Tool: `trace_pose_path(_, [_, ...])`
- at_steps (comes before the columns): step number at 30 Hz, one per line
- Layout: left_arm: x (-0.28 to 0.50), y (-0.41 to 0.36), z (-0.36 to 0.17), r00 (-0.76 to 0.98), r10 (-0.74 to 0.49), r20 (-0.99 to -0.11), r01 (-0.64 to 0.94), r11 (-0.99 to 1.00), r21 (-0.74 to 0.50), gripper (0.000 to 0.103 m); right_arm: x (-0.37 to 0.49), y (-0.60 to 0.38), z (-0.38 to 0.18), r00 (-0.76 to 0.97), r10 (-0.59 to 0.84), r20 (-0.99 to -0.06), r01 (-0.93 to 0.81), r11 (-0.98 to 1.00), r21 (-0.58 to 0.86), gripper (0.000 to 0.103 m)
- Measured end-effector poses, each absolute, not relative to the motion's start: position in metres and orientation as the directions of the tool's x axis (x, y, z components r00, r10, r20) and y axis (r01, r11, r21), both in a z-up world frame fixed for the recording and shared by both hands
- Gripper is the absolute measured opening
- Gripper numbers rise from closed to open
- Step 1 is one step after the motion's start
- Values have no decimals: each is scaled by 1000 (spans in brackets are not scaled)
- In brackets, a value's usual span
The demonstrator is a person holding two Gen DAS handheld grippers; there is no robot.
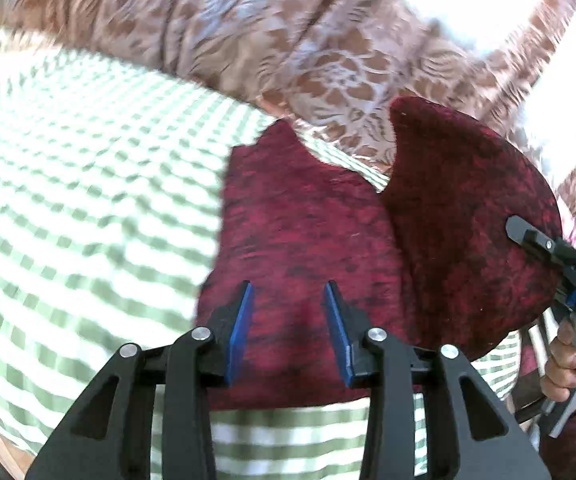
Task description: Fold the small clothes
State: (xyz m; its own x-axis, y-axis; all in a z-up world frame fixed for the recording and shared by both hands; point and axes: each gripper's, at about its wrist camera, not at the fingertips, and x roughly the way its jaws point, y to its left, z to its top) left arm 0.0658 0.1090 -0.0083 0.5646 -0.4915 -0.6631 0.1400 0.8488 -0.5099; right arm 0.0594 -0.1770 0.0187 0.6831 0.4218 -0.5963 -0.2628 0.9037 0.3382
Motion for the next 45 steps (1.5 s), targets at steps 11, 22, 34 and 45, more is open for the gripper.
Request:
trace_pose_path(11, [84,133,-49,504,-582,-638,82,768,-635,19,68,-58,-17,620,359,-698,-446,893,62,33])
trace_pose_path(22, [111,151,15,547,-671,-500,201,685,-700,43,49,-23,-63,671,244,-700,-503,843,-189,33])
trace_pose_path(34, [139,66,33,450,-580,-679,351,814,-463,23,23,-19,-66,731,240,-639,-505,820,-269,38])
trace_pose_path(45, [136,91,45,493,-519,-698,354,853,-384,14,0,-118,-10,494,657,-569,-613,728,308,74])
